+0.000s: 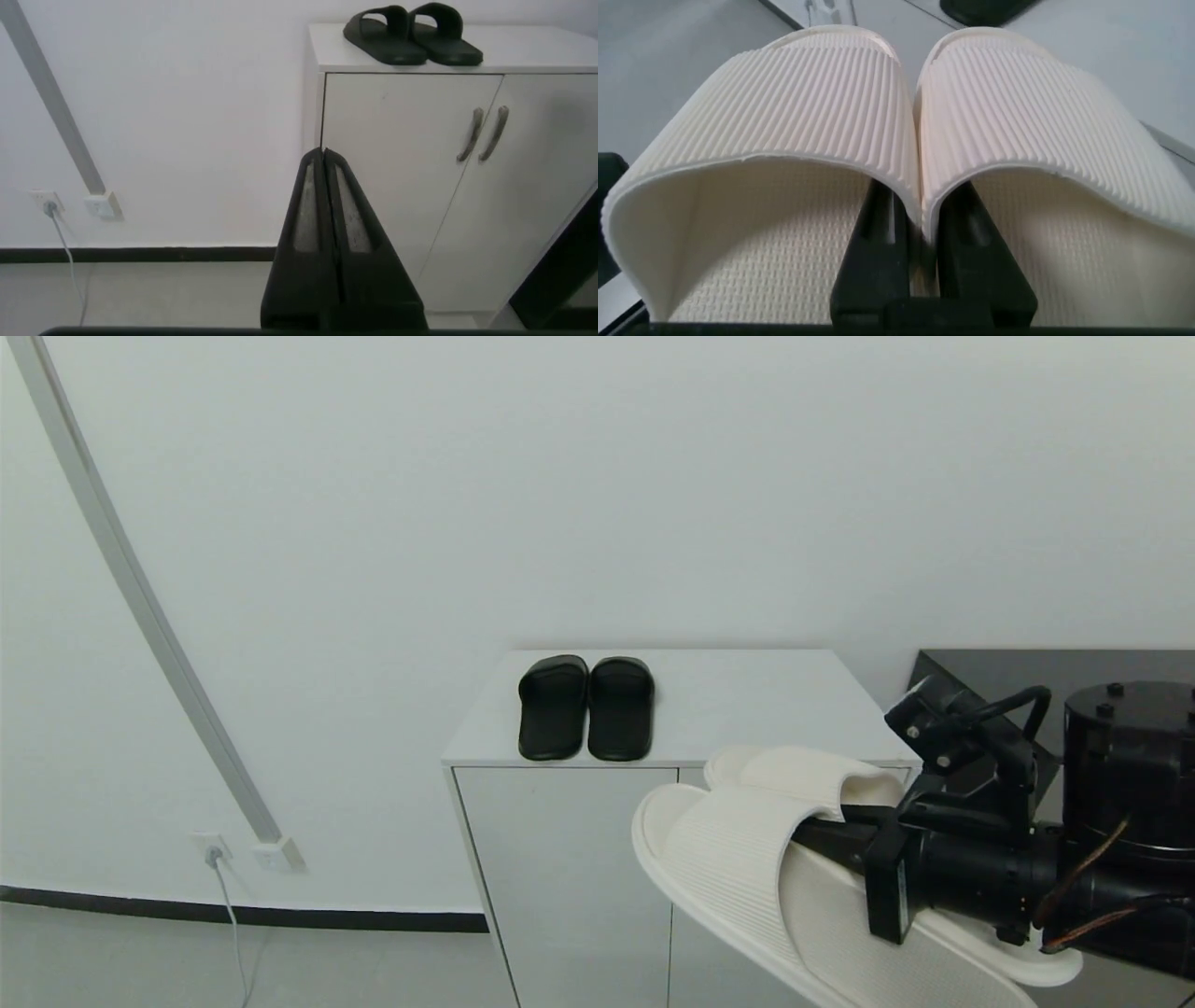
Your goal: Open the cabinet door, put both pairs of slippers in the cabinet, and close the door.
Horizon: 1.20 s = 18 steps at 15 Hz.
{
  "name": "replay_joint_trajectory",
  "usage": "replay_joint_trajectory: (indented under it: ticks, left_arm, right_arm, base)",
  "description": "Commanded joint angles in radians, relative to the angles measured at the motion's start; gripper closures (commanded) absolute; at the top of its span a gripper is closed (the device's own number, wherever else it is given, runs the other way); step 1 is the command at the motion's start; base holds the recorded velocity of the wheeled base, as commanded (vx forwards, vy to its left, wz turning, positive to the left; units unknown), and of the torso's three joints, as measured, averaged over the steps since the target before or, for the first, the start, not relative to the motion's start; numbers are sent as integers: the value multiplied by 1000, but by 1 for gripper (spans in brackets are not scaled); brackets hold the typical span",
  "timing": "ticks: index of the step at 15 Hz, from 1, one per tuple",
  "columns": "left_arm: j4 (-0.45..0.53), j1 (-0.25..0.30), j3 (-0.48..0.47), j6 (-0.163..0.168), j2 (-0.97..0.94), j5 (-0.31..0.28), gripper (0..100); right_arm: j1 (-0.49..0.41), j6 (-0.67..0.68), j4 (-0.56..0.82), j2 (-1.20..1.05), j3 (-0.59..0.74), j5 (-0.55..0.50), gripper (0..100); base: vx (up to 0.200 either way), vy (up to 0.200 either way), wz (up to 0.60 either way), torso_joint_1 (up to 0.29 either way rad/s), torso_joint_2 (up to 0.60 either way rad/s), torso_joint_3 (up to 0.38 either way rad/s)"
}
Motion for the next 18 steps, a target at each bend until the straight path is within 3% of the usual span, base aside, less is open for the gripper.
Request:
replay_joint_trajectory:
  ticks: [1,4,6,14,18]
  left_arm:
    - [0,1,0,0,1,0,100]
    - [0,1,0,0,1,0,100]
    - [0,1,0,0,1,0,100]
    - [0,1,0,1,1,3,100]
    - [0,1,0,1,1,3,100]
  right_arm:
    - [-1,-3,-4,2,12,-1,100]
    - [0,-5,-4,-4,19,13,100]
    - [0,-7,-4,2,19,79,100]
    - [5,-10,-4,18,26,75,100]
    - [3,-8,-4,15,32,73,100]
  base:
    - [0,0,0,0,0,0]
    - [0,0,0,0,0,0]
    - [0,0,0,0,0,0]
    - [0,0,0,-5,9,5]
    - [0,0,0,-181,431,246]
